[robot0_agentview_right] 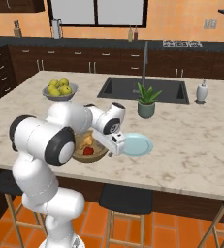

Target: Pick the chicken drumstick and bell pepper from their plates and place them in the bowl. Then put the bowl in the fridge.

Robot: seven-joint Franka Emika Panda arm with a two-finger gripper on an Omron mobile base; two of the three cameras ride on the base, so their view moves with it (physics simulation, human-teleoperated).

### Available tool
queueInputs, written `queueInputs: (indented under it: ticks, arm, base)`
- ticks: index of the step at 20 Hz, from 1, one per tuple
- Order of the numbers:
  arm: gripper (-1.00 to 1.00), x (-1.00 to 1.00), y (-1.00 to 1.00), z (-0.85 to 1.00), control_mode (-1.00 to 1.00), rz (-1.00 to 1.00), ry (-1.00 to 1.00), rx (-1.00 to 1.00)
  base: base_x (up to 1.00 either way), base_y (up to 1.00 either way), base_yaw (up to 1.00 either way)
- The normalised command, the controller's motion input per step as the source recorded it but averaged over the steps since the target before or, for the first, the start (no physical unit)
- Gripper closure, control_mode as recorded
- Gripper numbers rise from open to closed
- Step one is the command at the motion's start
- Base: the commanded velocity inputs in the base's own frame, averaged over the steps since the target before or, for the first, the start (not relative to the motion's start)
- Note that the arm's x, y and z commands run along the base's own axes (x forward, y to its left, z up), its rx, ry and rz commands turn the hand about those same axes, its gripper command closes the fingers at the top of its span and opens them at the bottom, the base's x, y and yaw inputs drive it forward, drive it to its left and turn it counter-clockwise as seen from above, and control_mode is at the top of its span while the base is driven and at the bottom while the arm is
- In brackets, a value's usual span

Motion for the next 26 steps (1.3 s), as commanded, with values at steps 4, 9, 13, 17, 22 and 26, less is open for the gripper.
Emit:
queueInputs:
  ticks: [4,9,13,17,22,26]
  arm:
    - [-1.0,0.07,0.03,-0.31,-1.0,0.0,0.0,0.02]
    - [-1.0,0.0,0.0,-0.36,-1.0,0.0,0.01,0.02]
    - [1.0,0.0,0.11,-0.28,-1.0,0.0,0.0,0.02]
    - [1.0,-0.11,0.06,-0.03,-1.0,0.0,-0.01,0.0]
    - [1.0,-0.25,0.01,0.18,-1.0,0.0,-0.05,0.01]
    - [1.0,-0.32,0.0,0.66,-1.0,0.0,-0.08,0.05]
  base:
    - [0.0,0.0,0.0]
    - [0.0,0.0,0.0]
    - [0.0,0.0,0.0]
    - [0.0,0.0,0.0]
    - [0.0,0.0,0.0]
    - [0.0,0.0,0.0]
